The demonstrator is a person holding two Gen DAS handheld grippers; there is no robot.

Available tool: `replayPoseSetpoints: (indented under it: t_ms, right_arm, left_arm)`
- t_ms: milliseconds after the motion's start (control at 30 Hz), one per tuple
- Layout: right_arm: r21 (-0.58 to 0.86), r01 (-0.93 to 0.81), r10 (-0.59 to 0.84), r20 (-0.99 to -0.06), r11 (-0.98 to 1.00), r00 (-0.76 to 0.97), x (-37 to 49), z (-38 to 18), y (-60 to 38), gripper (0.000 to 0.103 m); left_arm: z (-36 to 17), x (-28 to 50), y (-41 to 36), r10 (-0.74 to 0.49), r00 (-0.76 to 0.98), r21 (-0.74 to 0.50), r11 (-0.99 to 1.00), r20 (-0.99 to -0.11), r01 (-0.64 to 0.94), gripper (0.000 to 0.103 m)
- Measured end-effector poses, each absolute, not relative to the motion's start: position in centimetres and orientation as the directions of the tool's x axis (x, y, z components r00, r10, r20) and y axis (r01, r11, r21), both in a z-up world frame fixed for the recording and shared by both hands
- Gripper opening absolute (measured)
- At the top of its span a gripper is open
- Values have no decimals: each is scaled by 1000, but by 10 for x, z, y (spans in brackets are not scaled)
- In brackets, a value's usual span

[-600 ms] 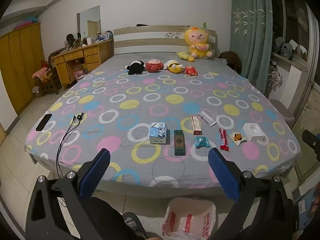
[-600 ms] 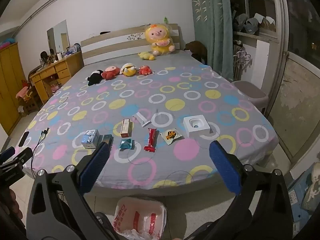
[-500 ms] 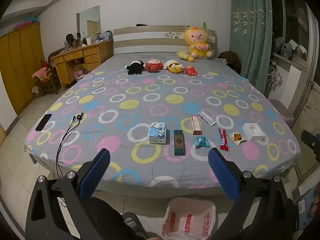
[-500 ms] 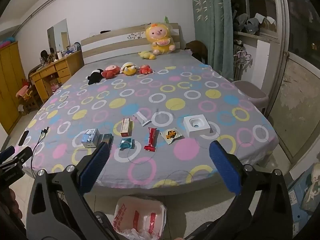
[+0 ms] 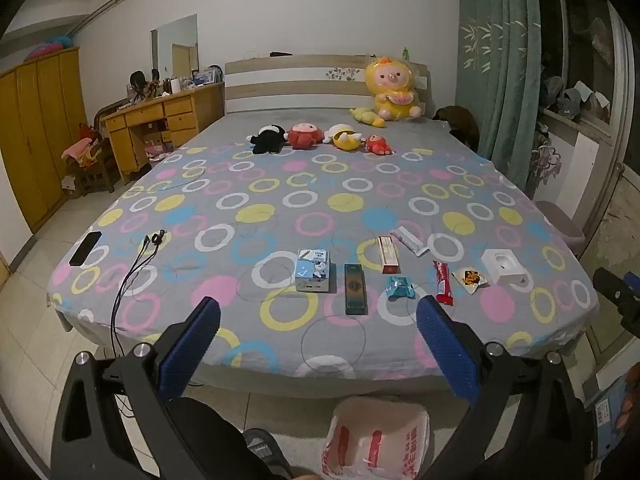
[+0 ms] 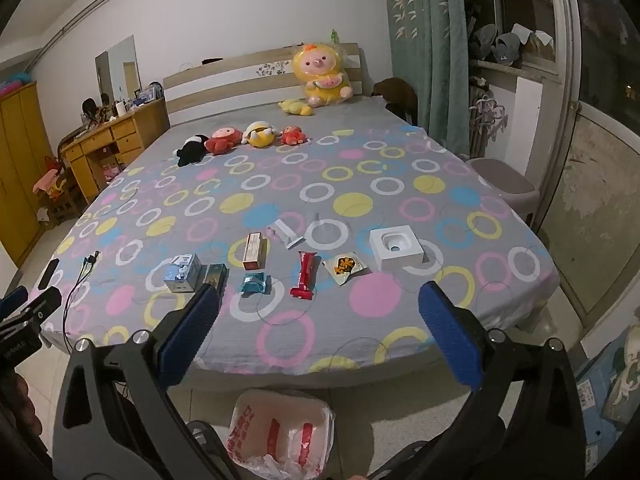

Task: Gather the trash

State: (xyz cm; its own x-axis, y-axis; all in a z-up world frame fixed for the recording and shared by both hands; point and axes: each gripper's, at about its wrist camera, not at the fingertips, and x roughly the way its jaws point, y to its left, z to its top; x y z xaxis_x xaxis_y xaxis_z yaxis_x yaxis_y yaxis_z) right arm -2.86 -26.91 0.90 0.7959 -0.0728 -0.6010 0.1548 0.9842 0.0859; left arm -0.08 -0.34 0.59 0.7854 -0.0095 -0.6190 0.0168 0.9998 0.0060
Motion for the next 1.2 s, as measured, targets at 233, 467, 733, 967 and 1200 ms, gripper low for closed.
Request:
replayPoseSetpoints:
  t_ms: [233,467,733,967,1200]
  right_arm:
    - [86,147,-65,-605,985,794,-30,8,-268,98]
    - [105,140,-48,-609,985,792,-29,7,-267,98]
    - [102,138,-47,-612,985,790,-30,6,-265,98]
    - [106,136,-43,-613,985,789,-32,5,-267,98]
    - [104,141,-48,-613,985,788,-33,3,-267,98]
  left_arm:
    - [14,-3,-3,-7,791,11,1000,-611,17,96]
    - [19,-3,-2,-6,796,13,1000,-605,17,96]
    - [20,-4,-3,-1,797,21,1000,-604,17,96]
    - [21,-5,-3,2,799,24,1000,-601,16,96]
    - [25,-6,-1,4,800,27,1000,-599,16,96]
